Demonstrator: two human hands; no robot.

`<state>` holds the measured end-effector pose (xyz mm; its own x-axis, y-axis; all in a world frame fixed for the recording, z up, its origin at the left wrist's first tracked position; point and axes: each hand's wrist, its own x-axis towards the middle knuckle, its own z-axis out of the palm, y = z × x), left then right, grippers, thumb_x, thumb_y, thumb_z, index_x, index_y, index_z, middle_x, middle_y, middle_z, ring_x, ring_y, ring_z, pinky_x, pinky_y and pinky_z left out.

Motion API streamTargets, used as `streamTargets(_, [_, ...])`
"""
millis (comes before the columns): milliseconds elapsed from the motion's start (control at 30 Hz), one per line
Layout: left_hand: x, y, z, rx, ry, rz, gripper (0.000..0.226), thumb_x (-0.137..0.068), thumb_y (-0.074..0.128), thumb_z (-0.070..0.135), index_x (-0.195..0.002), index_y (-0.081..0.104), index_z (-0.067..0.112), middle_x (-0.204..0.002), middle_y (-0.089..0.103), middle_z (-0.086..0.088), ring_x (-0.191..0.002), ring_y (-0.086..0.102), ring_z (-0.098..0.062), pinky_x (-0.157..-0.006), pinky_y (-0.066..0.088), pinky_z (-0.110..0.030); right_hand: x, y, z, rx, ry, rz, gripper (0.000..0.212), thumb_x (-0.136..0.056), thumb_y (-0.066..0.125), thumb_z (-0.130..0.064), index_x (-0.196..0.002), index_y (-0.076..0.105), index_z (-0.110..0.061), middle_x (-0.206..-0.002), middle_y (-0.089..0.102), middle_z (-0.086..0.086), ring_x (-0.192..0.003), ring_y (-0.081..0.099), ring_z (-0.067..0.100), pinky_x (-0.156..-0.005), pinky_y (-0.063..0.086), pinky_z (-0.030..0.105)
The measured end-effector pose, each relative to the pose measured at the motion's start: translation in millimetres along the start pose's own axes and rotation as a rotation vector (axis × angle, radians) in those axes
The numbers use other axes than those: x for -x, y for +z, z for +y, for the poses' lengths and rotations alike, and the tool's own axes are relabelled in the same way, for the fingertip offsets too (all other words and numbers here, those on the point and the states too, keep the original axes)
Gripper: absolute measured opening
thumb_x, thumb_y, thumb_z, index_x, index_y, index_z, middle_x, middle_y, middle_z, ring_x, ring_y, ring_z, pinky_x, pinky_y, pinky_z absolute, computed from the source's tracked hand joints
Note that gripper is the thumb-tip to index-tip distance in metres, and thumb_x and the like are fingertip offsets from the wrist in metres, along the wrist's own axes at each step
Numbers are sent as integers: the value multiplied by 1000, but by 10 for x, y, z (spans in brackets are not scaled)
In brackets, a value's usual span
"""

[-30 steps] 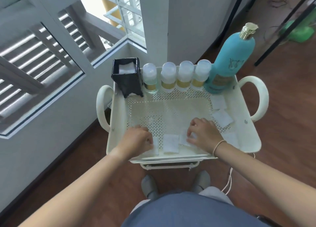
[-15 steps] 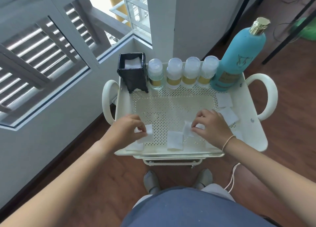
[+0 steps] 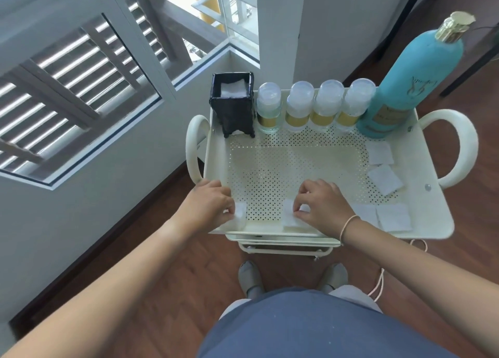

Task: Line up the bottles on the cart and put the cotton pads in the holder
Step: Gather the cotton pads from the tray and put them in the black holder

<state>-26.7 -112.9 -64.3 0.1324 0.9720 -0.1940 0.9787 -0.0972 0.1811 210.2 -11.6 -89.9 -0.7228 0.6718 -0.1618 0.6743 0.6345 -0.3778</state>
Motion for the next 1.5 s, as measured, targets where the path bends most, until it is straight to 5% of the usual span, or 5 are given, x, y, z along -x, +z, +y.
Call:
streamTargets(700, [-123, 118, 52, -83, -71, 7, 21, -79, 50, 20, -73, 70, 16, -75, 64, 0, -79, 54, -24, -73, 30, -31, -97, 81, 43, 21, -20, -24, 12, -79, 64, -29, -82, 69, -18, -95, 58, 4, -92, 50, 24, -81, 28, 33])
streamTargets(933, [-284, -464, 109, 69, 14, 253, 9, -75, 69, 30, -72, 71, 22, -71, 65, 3, -67, 42, -13, -66, 28, -28, -297, -316, 57, -97, 9, 123, 10, -75, 67, -29, -75, 68, -20, -83, 52, 0, -84, 46, 19, -77, 26, 31])
streamTargets(1233, [-825, -1525, -243, 5, 2, 460, 14, -78, 67, 35, -79, 72, 22, -79, 65, 6, -73, 46, -10, -72, 31, -28, -798, -1178, -180, -182, -69, 351, 12, -76, 69, -28, -74, 70, -16, -80, 48, 0, -80, 43, 19, -81, 38, 41])
streamTargets(1500, [-1361, -1661, -523, -127, -66, 308, 15, -81, 63, 30, -85, 72, 20, -91, 70, 0, -91, 58, -23, -84, 37, -34, -1028, -1434, -326, -206, -93, 390, 9, -77, 68, -25, -75, 69, -17, -82, 47, -2, -80, 40, 16, -82, 34, 38])
